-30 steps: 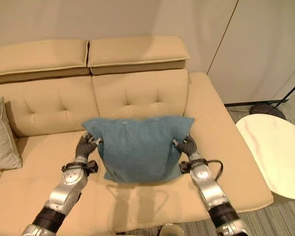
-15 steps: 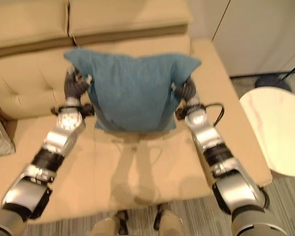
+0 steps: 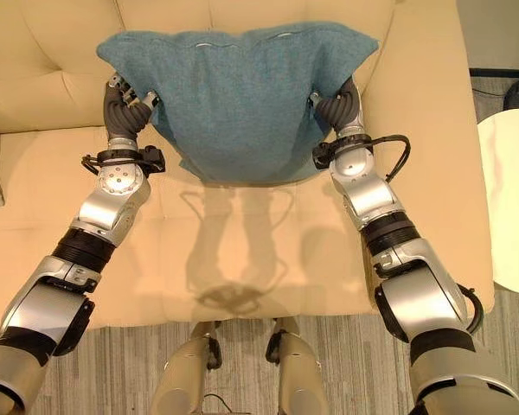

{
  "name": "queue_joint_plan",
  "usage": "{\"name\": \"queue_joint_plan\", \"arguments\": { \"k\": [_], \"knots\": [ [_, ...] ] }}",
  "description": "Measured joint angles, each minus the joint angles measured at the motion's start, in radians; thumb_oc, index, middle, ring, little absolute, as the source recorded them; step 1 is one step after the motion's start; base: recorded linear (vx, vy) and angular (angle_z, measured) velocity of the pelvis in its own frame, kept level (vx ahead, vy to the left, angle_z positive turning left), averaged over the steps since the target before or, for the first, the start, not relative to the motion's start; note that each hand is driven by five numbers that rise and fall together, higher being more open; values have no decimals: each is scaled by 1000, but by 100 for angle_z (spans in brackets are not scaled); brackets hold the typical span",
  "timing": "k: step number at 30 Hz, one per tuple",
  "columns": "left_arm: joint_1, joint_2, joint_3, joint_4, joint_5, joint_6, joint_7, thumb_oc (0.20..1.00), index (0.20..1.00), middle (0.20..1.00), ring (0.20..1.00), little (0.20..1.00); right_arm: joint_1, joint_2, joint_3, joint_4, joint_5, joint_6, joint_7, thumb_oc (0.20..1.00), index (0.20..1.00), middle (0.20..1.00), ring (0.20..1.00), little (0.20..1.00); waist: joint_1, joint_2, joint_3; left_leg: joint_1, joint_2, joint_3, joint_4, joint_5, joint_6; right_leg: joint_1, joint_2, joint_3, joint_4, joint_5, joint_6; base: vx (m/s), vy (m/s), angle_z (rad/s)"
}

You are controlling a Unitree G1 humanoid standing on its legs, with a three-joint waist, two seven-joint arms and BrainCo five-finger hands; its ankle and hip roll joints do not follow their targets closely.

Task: Pick up all the scattered cushions and arrange them neatly on the sofa.

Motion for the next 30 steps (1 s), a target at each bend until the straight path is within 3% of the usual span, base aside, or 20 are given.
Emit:
{"name": "queue_joint_plan", "arguments": {
  "k": [3,4,5,6,11,19,26,30],
  "knots": [
    [0,-2,2,0,0,-10,0,200,200,200,200,200,-41,-4,19,4,-18,-5,-3,200,200,200,200,200,11,0,0,-54,0,-12,28,0,0,-40,-4,-6,11,-4,-3,-4,-19,11],
    [-1,-2,2,5,0,-20,1,200,200,200,200,200,-54,1,19,22,-24,-11,-3,438,438,438,438,438,11,-1,-1,-69,0,-12,29,0,0,-56,-5,-6,14,-4,-3,-15,-31,1],
    [-17,-5,-5,26,0,-24,1,567,567,567,567,567,-78,5,27,66,-31,-15,-3,1000,1000,1000,1000,1000,9,-1,-1,-86,0,-12,32,1,1,-75,-6,-6,21,-4,-3,0,0,0],
    [-51,-8,-25,65,0,-25,1,1000,1000,1000,1000,1000,-108,6,46,123,-31,-17,-3,1000,1000,1000,1000,1000,10,-1,-1,-101,0,-12,34,4,3,-91,-8,-5,26,-3,-4,0,0,0],
    [-254,-25,-91,201,-2,-18,5,1000,1000,1000,1000,1000,-270,8,128,346,-31,-17,1,1000,1000,1000,1000,1000,6,-2,-2,-143,-1,-14,47,14,6,-136,-13,-3,49,0,-7,-5,-1,1],
    [-403,69,-191,340,14,9,-10,1000,1000,1000,1000,1000,-339,-58,192,404,-80,-9,25,1000,1000,1000,1000,1000,1,-2,-2,-160,-1,-11,48,15,7,-162,-13,5,58,1,-9,2,4,-1],
    [-410,192,-181,375,14,21,-30,1000,1000,1000,1000,1000,-350,-81,178,392,-139,-3,-33,1000,1000,1000,1000,1000,0,-2,-2,-160,-3,-8,45,16,8,-169,-16,17,62,1,-9,2,4,-1],
    [-400,267,-135,396,13,15,-47,1000,1000,1000,1000,1000,-349,-138,167,393,-159,3,-39,1000,1000,1000,1000,1000,5,-1,-2,-160,-3,-9,45,16,8,-171,-17,18,64,1,-9,0,0,0]
  ]
}}
